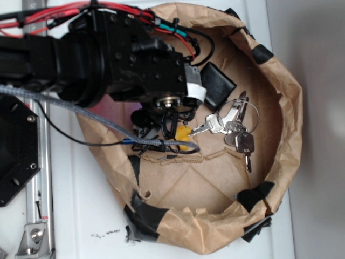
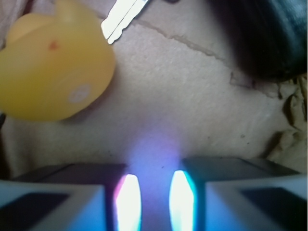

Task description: Grab the yellow duck.

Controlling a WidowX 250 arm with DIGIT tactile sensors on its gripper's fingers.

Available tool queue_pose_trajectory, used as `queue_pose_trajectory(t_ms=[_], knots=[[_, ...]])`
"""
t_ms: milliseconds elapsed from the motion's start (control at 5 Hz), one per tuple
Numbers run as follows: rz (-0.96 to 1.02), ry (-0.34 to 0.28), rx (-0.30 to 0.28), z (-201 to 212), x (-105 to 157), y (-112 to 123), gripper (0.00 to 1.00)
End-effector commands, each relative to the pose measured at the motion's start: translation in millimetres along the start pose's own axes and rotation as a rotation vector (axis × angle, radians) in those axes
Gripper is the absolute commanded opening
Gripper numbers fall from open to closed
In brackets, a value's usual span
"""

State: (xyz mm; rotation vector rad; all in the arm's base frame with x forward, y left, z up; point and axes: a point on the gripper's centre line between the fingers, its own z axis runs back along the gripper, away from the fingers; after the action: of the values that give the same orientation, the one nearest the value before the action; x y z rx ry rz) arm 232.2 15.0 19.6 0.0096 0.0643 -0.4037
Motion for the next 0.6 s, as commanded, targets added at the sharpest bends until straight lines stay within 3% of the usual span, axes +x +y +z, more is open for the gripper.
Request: queue_pose_trajectory(t_ms=[0, 200, 400], knots=[[0.075, -0.229, -0.095, 78.4, 12.1, 7.9, 1.0], [0.069, -0.264, -0.16, 83.5, 25.7, 3.4, 1.0], [0.073, -0.236, -0.15, 68.4, 37.5, -0.9, 1.0]])
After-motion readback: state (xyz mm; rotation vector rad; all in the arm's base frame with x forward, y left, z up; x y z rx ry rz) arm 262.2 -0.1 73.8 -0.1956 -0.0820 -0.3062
